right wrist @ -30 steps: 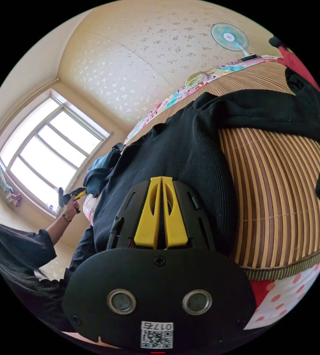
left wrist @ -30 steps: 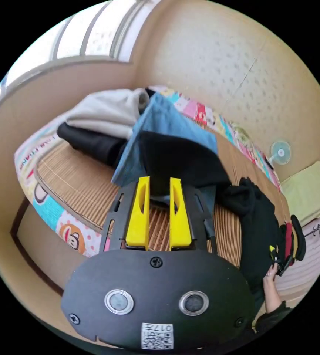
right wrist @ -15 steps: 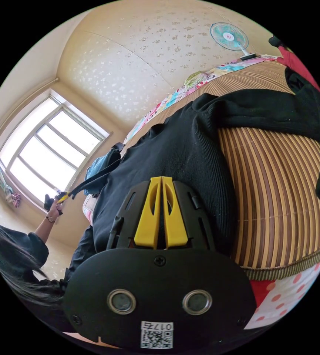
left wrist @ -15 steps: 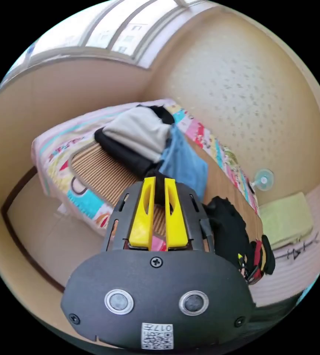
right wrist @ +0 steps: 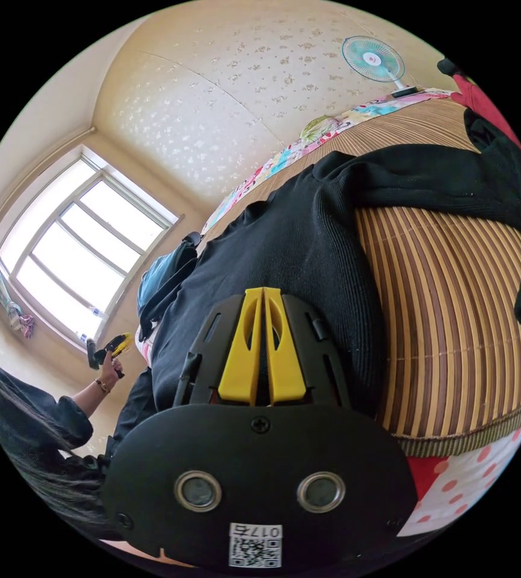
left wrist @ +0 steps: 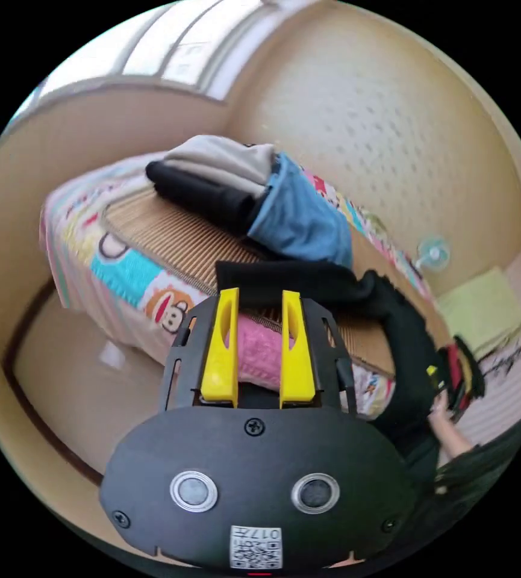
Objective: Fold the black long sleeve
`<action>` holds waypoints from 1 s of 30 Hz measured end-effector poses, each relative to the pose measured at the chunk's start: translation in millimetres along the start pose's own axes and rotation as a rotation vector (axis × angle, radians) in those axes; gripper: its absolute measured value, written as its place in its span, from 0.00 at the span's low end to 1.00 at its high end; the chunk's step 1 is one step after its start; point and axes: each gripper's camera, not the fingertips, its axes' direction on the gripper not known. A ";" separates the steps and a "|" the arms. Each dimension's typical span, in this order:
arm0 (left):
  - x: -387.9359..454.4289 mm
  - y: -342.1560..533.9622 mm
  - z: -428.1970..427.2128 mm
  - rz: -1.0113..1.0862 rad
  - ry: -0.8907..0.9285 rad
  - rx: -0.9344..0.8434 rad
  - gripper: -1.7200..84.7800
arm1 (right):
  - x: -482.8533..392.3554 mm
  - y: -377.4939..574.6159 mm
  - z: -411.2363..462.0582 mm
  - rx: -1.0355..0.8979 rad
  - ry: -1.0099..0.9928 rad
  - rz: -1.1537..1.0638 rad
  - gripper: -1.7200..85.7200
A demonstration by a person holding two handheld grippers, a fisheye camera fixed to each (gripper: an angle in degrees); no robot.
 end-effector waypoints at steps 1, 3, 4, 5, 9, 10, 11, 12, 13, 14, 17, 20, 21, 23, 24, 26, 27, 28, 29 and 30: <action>28.5 -9.4 4.9 0.125 -0.073 -0.019 0.17 | -0.5 0.6 -0.8 0.000 0.001 0.000 0.02; 66.8 -20.6 19.8 0.304 -0.163 -0.069 0.18 | -1.3 1.6 -1.9 0.001 0.003 -0.001 0.02; 86.3 -25.3 32.9 0.394 -0.216 -0.099 0.19 | -2.1 2.4 -2.7 0.002 0.005 -0.003 0.02; 100.8 -28.1 47.8 0.467 -0.257 -0.129 0.19 | -2.9 3.0 -3.4 0.003 0.007 -0.004 0.02; 114.2 -32.5 108.4 0.571 -0.396 -0.298 0.17 | -4.1 4.4 -5.7 0.003 0.005 -0.002 0.02; 109.4 -33.5 123.9 0.569 -0.423 -0.347 0.16 | -4.5 4.9 -6.5 0.003 0.003 -0.001 0.02; 104.7 -37.1 129.5 0.557 -0.434 -0.352 0.14 | -4.8 5.3 -7.4 0.003 0.001 0.000 0.02; 102.9 -40.4 129.8 0.550 -0.429 -0.355 0.13 | -5.1 5.6 -7.8 0.004 0.000 0.000 0.02; 98.9 -49.2 129.8 0.529 -0.455 -0.378 0.09 | -5.5 6.2 -8.7 0.005 -0.001 0.000 0.02; 97.3 -58.7 125.1 0.543 -0.434 -0.407 0.05 | -6.0 6.7 -9.5 0.006 -0.002 0.000 0.02; 88.7 -93.7 104.9 0.561 -0.188 -0.547 0.03 | -8.0 8.2 -11.4 0.009 0.001 -0.001 0.02; 59.2 -142.6 102.8 0.440 0.378 -0.901 0.02 | -10.9 9.7 -13.1 0.014 0.009 -0.005 0.02; 52.8 -151.9 100.3 0.406 0.526 -0.938 0.02 | -11.6 10.0 -13.4 0.015 0.011 -0.007 0.02; 31.1 -191.1 87.8 0.267 1.014 -0.959 0.01 | -13.2 10.6 -14.4 0.014 0.010 -0.012 0.02; 28.1 -201.5 85.2 0.245 1.079 -0.947 0.01 | -13.3 10.9 -14.8 0.014 0.007 -0.012 0.02; 36.9 -249.0 72.1 0.255 1.235 -0.822 0.01 | -14.0 12.1 -16.4 0.018 -0.002 -0.018 0.02; 43.8 -261.0 69.2 0.273 1.265 -0.783 0.01 | -14.4 12.4 -16.7 0.019 -0.001 -0.019 0.02; 62.0 -282.6 68.1 0.308 1.313 -0.723 0.01 | -15.1 13.0 -17.2 0.021 0.001 -0.021 0.02; 86.5 -301.3 74.3 0.345 1.345 -0.684 0.01 | -16.0 13.4 -17.5 0.022 0.004 -0.024 0.02; 100.9 -309.0 80.4 0.365 1.361 -0.673 0.01 | -16.4 13.6 -17.8 0.023 0.006 -0.025 0.02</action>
